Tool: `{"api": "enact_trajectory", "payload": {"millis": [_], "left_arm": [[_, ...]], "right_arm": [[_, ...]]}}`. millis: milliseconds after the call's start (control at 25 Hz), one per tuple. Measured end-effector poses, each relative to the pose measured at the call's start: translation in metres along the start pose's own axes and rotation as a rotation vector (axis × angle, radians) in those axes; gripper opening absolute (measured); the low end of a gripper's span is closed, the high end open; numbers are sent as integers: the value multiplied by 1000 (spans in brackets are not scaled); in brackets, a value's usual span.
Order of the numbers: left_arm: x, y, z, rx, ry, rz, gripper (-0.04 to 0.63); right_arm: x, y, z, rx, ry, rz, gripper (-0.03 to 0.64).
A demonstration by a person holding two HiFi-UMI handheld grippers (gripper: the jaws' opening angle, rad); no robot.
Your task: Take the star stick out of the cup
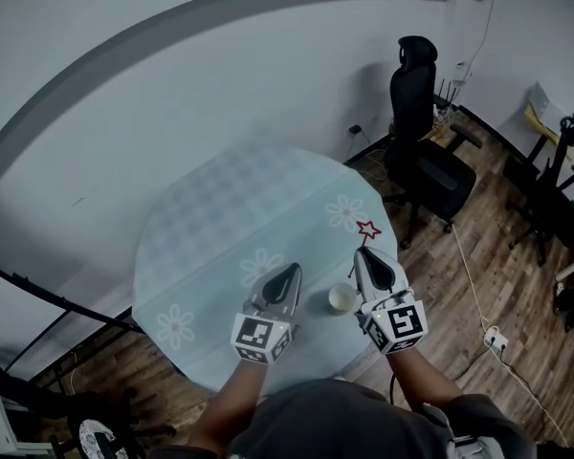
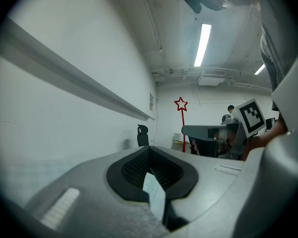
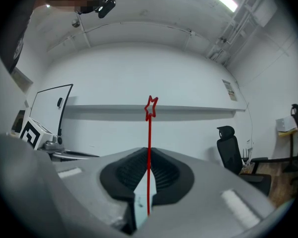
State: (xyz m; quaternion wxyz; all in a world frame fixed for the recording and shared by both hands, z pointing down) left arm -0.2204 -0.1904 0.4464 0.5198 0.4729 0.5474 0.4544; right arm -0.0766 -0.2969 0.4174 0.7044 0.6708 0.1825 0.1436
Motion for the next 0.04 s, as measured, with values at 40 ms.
{"api": "enact_trajectory", "payload": {"millis": [40], "left_arm": [[-1,0,-2,0,-2,2,5]], "right_arm": [[-1,0,1,0,-1,6,20]]}}
Point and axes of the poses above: the fingertips, and each gripper's own axes: x backward along the fingers, z to its right, y out of its underside, the point moved 5 cm from there along x, backward along the fingers, and after that the axes turned 9 degrees about -z, right-handed, at the moved point
